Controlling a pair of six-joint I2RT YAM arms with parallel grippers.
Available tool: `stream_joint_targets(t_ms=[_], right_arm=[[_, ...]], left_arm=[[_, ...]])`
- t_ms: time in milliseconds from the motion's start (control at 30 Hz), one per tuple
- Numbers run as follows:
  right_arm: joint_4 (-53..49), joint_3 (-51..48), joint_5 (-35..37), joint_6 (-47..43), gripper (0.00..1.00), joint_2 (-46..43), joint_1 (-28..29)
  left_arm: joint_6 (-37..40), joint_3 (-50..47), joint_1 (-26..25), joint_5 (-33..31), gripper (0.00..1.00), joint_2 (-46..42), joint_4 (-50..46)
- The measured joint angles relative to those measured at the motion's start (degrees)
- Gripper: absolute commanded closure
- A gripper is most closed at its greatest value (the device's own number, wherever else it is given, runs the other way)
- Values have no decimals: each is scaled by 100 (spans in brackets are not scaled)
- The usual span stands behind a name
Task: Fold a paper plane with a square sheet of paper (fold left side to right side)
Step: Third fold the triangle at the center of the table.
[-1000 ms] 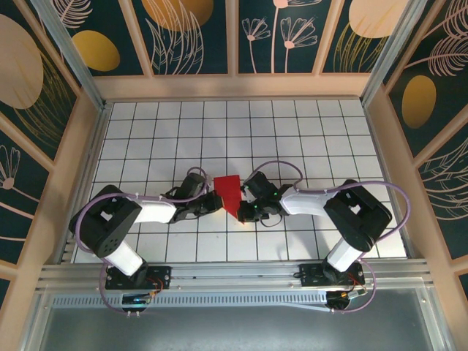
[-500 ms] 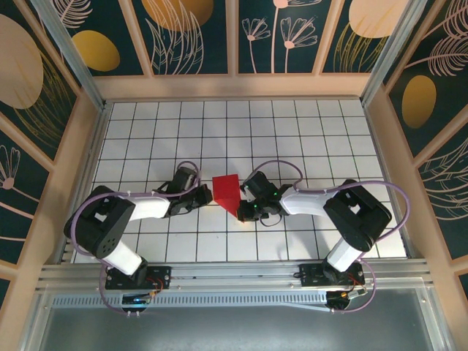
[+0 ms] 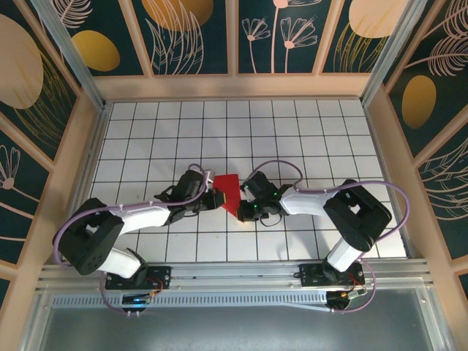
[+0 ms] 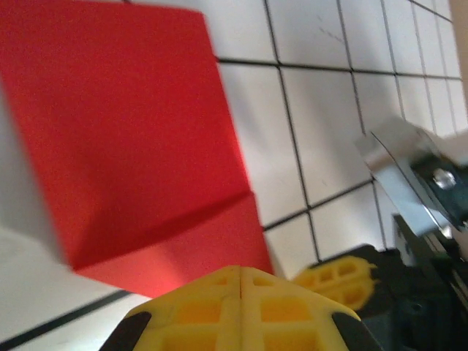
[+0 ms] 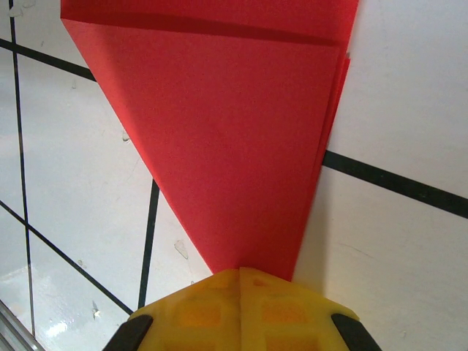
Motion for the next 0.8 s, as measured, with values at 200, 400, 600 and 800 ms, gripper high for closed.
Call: stream_joint_targets(t_ms=[200,400,600,800], right_arm=[[-2,0,0,0,100,-2,0],[4,0,-7,2,100,-2,0],[17,9,-26,4,100,-2,-2],[-289,190,-24,26,100,-2,-2]], left_arm=[[-90,46,-55,24,100,487,162],[-83,103,-55,-50,100,686,160],[-59,136,-55,-170,100,927,157],[-42,140,-55,-195,100,968,216]])
